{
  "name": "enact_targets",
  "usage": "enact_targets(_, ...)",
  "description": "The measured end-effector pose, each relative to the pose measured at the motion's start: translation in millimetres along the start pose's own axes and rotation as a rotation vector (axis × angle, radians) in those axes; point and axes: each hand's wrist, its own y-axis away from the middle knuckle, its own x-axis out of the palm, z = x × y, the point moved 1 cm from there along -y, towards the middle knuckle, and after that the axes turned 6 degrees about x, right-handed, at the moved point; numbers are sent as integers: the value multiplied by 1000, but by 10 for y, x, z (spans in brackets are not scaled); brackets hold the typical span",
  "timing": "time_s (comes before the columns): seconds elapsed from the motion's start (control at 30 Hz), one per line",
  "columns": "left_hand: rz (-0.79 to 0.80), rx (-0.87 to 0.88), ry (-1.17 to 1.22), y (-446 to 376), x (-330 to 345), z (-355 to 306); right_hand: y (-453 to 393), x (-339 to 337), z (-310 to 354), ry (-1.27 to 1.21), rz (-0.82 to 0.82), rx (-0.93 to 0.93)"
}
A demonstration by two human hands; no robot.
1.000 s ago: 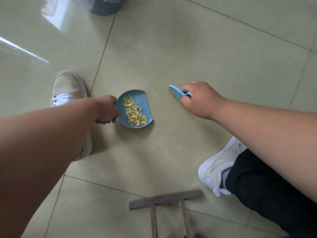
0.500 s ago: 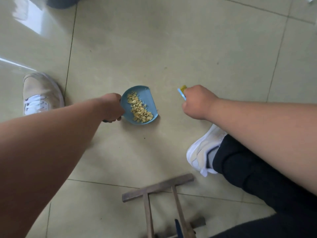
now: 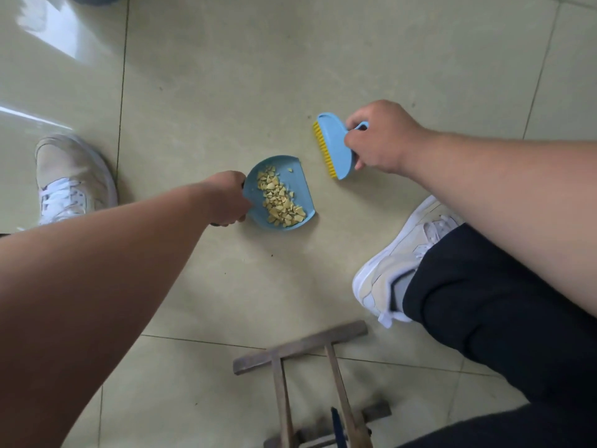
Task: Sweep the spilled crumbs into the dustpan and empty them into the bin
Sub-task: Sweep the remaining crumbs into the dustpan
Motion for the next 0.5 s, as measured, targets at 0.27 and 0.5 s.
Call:
enact_targets(0.27, -12, -5, 29, 25, -42, 142, 35, 60, -17, 131, -28, -2)
enact_targets(0.5, -23, 13, 49, 84, -11, 122, 113, 314, 327, 18, 35, -80)
